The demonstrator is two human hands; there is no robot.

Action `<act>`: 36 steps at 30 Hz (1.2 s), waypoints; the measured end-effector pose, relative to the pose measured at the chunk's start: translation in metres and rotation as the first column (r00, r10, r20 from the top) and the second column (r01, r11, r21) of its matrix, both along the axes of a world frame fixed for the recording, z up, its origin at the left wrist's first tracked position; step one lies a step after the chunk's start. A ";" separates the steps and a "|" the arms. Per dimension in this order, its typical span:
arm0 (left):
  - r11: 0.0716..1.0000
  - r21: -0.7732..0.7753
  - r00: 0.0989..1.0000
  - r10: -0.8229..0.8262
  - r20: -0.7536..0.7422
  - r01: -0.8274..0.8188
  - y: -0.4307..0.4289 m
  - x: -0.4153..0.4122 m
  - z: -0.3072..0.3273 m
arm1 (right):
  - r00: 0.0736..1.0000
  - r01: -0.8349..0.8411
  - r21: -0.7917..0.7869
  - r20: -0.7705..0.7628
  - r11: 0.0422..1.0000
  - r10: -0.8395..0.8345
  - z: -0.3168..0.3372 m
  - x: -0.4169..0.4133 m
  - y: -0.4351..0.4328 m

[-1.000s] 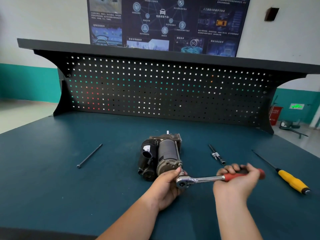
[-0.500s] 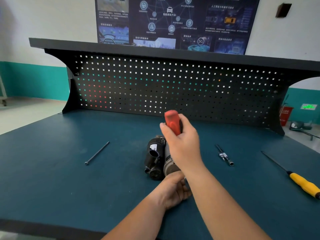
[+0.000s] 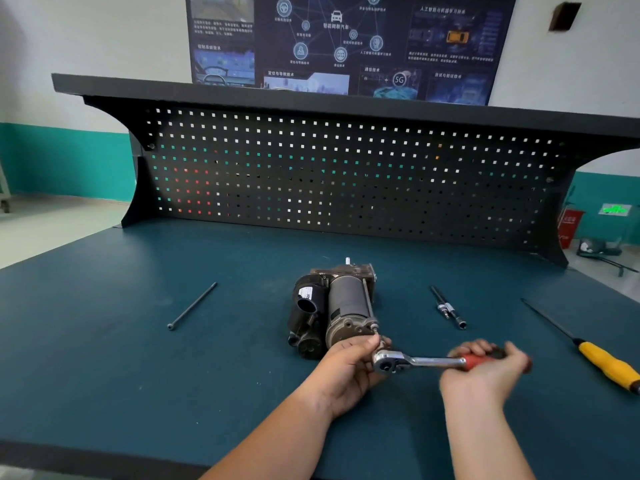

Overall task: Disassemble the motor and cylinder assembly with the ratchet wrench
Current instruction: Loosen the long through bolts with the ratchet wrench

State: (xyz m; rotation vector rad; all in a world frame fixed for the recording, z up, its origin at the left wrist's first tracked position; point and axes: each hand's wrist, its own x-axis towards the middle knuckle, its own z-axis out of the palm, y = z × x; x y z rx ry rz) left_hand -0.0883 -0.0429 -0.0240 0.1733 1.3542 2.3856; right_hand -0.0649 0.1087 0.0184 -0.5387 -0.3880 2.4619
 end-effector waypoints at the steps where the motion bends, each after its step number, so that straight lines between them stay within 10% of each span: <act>1: 1.000 0.000 1.000 0.001 0.005 -0.001 0.000 0.000 0.001 | 1.000 0.005 -0.009 0.002 1.000 -0.005 -0.003 -0.001 0.000; 10: 0.999 -0.017 0.996 -0.050 0.073 0.052 -0.002 0.000 0.000 | 0.966 0.170 0.564 -0.257 0.808 -0.025 0.067 -0.001 -0.043; 16: 0.996 -0.062 0.996 -0.061 0.064 0.065 0.000 0.001 -0.001 | 0.961 0.178 0.975 -0.201 0.133 0.191 0.077 -0.002 -0.102; 19: 0.996 -0.050 0.997 -0.072 0.024 0.073 -0.001 0.001 -0.001 | 0.960 0.208 0.977 -0.197 -0.036 0.201 0.076 -0.004 -0.114; 24: 1.000 -0.023 1.000 -0.016 0.009 0.016 0.000 0.003 0.001 | 0.964 0.142 0.925 -0.210 0.353 0.163 0.078 0.000 -0.087; 29: 1.000 0.000 1.000 -0.004 0.010 0.004 0.001 0.000 0.000 | 0.971 0.150 0.511 -0.239 0.846 -0.028 0.059 0.005 -0.037; 36: 0.997 -0.073 1.000 -0.006 -0.030 0.004 -0.001 0.006 0.006 | 0.997 0.066 0.167 -0.046 0.984 -0.059 0.012 0.009 -0.008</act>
